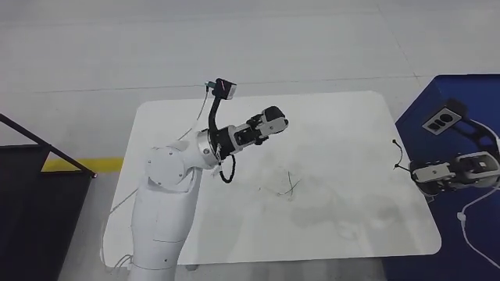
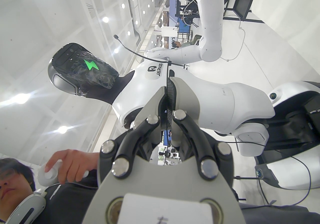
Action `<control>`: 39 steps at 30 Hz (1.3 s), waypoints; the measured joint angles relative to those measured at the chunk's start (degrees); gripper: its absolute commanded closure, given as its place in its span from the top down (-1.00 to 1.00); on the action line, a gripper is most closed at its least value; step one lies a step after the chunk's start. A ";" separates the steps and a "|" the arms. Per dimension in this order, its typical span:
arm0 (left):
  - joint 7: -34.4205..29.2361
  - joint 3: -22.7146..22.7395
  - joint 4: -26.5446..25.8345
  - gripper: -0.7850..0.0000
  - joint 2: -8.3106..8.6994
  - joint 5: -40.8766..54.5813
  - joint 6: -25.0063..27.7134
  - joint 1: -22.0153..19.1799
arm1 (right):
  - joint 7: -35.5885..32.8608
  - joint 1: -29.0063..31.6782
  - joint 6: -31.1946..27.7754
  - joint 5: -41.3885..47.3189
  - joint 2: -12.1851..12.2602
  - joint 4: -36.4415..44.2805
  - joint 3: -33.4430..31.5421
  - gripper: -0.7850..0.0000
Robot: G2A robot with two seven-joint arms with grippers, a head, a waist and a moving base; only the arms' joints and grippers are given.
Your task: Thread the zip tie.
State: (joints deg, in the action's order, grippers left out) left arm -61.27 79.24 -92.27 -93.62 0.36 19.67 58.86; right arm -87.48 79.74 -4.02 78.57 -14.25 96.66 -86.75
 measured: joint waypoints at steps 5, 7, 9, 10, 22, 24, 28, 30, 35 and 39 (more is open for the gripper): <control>5.82 -1.29 -2.30 1.00 0.27 -6.18 2.57 1.26 | -0.55 -0.31 6.09 10.89 -1.08 -1.50 -1.42 -1.00; 9.47 -3.03 -2.56 1.00 0.18 -8.02 7.66 2.35 | -0.53 -0.63 8.75 14.22 -1.43 -2.57 -1.87 -1.00; 14.06 -4.70 -1.81 1.00 0.05 -7.21 14.55 3.34 | 0.29 -1.02 11.16 15.21 -1.76 -2.99 -1.95 -1.00; 16.50 -5.62 -0.94 1.00 -0.09 -7.74 16.84 3.81 | 1.27 -1.22 11.82 14.50 -1.88 -2.86 -1.90 -1.00; 22.85 -7.13 -2.07 1.00 -0.01 -14.65 22.28 3.85 | 6.44 -1.29 15.99 14.86 -2.70 0.07 -0.97 -1.00; 27.27 -7.66 -2.09 1.00 -0.04 -24.16 30.43 3.19 | 8.30 -1.33 17.65 14.78 -3.09 1.68 -0.38 -1.00; 38.77 -8.94 -4.28 1.00 -0.29 -49.97 38.59 0.96 | 11.56 -1.70 21.00 16.71 -3.90 3.36 0.80 -1.00; 48.24 -9.78 -4.23 1.00 -0.29 -63.76 38.43 0.99 | 12.03 -1.91 21.63 16.95 -4.04 3.42 0.95 -1.00; 50.79 -9.75 -4.08 1.00 -0.29 -72.97 38.32 1.05 | 11.95 -1.90 21.55 16.89 -4.02 3.39 0.93 -1.00; 46.87 -9.75 -4.09 1.00 -0.29 -64.73 38.33 1.05 | 11.95 -1.90 21.55 16.89 -4.02 3.39 0.93 -1.00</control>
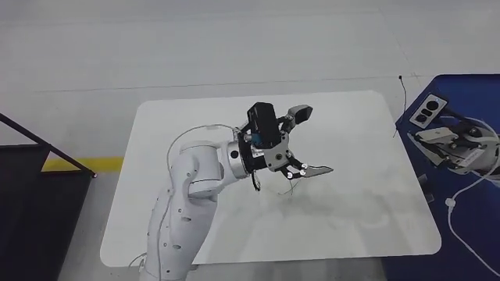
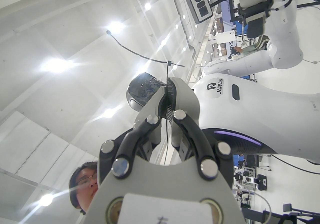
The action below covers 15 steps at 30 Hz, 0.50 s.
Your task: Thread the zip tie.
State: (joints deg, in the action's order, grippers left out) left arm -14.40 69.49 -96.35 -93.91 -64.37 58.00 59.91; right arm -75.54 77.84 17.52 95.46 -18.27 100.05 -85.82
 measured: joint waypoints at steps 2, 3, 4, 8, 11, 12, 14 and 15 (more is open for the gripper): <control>0.19 -0.01 -0.02 1.00 0.00 0.12 -0.01 0.01 | 0.02 0.01 0.01 0.02 -0.01 0.01 0.01 -1.00; 0.48 -0.19 -0.32 1.00 -0.02 0.18 -0.25 0.07 | 0.33 0.10 0.15 0.33 -0.09 0.10 0.08 -1.00; 1.14 -0.64 -1.26 1.00 -0.04 0.29 -0.74 0.08 | 1.08 0.20 0.46 1.03 -0.25 0.35 0.18 -1.00; 6.72 -4.09 -5.27 1.00 0.04 -8.85 -4.01 0.29 | 4.84 0.36 1.14 2.72 -1.18 2.27 0.97 -1.00; 15.08 -7.09 -4.59 1.00 -0.04 -18.09 -8.47 0.37 | 6.83 0.48 0.75 2.53 -1.87 3.59 1.91 -1.00; 17.74 -8.00 -4.11 1.00 -0.04 -20.59 -9.99 0.40 | 7.25 0.50 0.65 2.53 -2.07 3.91 2.14 -1.00; 22.94 -9.83 -2.90 1.00 0.04 -26.44 -13.98 0.46 | 8.21 0.52 0.13 2.30 -2.54 4.55 2.55 -1.00; 24.85 -10.46 -2.36 0.94 0.08 -28.48 -15.66 0.55 | 8.56 0.53 -0.20 2.16 -2.73 4.84 2.67 -1.00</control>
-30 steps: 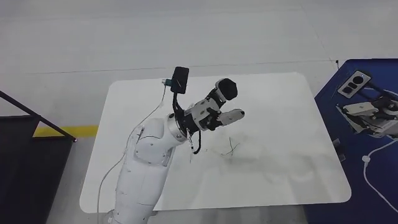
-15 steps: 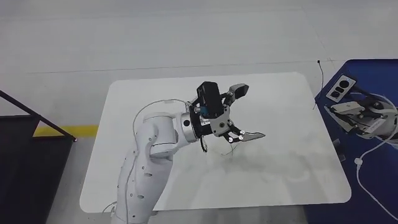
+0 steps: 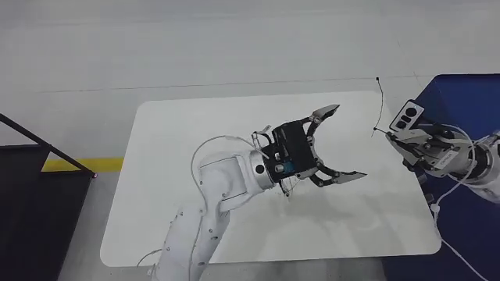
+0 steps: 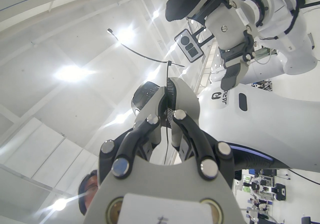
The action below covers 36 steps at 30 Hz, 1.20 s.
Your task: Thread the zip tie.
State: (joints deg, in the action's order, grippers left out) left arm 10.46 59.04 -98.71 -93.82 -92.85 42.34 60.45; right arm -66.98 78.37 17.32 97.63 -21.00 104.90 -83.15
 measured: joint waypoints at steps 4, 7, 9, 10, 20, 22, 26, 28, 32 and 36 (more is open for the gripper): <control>6.72 -1.56 1.29 0.81 0.19 -4.93 -5.44 0.27 | 1.03 0.08 -2.13 0.12 -0.87 0.54 0.09 -1.00; 10.27 -1.95 1.50 0.60 0.29 -4.56 -8.16 0.50 | 1.77 0.20 -3.72 0.62 -1.51 0.71 -0.22 -1.00; 12.24 -2.17 1.71 0.30 0.29 -3.19 -9.19 0.88 | 2.21 0.37 -4.48 0.82 -1.91 0.73 -0.55 -1.00; 12.55 -2.24 1.80 0.26 0.32 -2.51 -9.45 0.88 | 2.34 0.45 -4.58 0.62 -2.06 0.80 -0.70 -1.00; 12.21 -5.01 2.82 -0.02 0.34 -2.07 -12.28 -0.70 | 2.70 1.33 -3.73 -2.30 -3.58 2.36 -1.97 -1.00; 12.23 -5.19 3.16 -0.11 0.32 -1.39 -12.75 -0.94 | 2.69 1.35 -3.61 -2.58 -3.85 2.44 -2.25 -1.00; 12.73 -5.33 3.57 -0.16 0.36 0.23 -13.36 -1.16 | 2.53 1.37 -3.37 -2.71 -4.48 2.22 -2.99 -1.00; 12.79 -5.36 3.60 -0.18 0.43 0.55 -13.52 -1.18 | 2.48 1.41 -3.16 -2.75 -4.74 2.03 -3.28 -1.00; 12.64 -5.46 3.61 -0.28 0.60 0.83 -13.68 -1.26 | 2.26 1.53 -2.67 -3.05 -5.33 1.79 -3.90 -1.00; 12.28 -6.02 3.84 -0.45 0.66 1.23 -13.73 -1.59 | 2.13 1.61 -2.18 -3.65 -5.87 1.76 -4.40 -1.00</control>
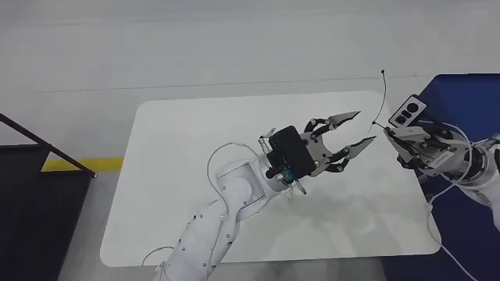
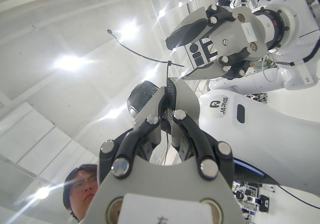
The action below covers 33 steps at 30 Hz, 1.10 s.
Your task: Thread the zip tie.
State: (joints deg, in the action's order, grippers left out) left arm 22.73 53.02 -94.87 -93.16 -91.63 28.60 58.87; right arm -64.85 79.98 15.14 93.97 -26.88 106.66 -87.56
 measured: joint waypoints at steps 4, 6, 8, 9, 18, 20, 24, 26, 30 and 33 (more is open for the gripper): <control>-0.39 -0.58 0.31 -0.77 0.01 0.22 -0.40 -0.53 | -0.14 0.04 0.50 -0.59 -0.53 -0.04 -0.48 -1.00; -0.48 -0.75 0.42 -0.82 0.04 0.30 -0.56 -0.77 | -0.23 0.05 0.75 -0.85 -0.81 -0.04 -0.73 -1.00; -0.46 -0.85 0.45 -0.89 0.08 0.40 -0.77 -0.87 | -0.32 0.09 0.97 -0.98 -1.10 -0.02 -0.98 -1.00; -0.44 -0.88 0.47 -0.94 0.11 0.42 -0.86 -0.90 | -0.33 0.11 1.08 -1.06 -1.22 -0.01 -1.09 -1.00; -0.50 -0.99 0.35 -1.00 0.43 0.75 -1.08 -0.94 | -0.44 0.26 2.10 -1.87 -2.40 0.19 -2.01 -1.00; -0.49 -1.01 0.31 -1.00 0.51 0.80 -1.07 -0.92 | -0.28 0.11 2.40 -1.87 -2.67 0.16 -2.25 -1.00; -0.69 -1.01 0.38 -1.00 0.72 0.62 -0.64 -0.88 | -0.10 -0.27 2.99 -1.70 -3.14 -0.22 -2.98 -1.00; -0.94 -0.92 0.53 -1.00 0.90 0.20 -0.05 -0.90 | -0.14 -0.54 3.33 -1.39 -3.38 -0.61 -3.60 -1.00; -1.01 -0.60 0.83 -1.00 1.25 -0.41 0.72 -0.61 | -0.13 -1.04 4.17 -1.04 -3.78 -1.31 -4.96 -1.00; -1.35 -0.47 0.82 -1.00 1.51 -0.75 1.38 -0.40 | -0.16 -1.31 4.80 -0.68 -4.08 -1.83 -5.98 -1.00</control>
State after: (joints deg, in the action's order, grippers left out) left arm 21.39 52.54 -94.05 -91.65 -92.38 29.99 58.46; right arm -65.01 78.67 19.94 93.29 -30.96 104.83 -93.54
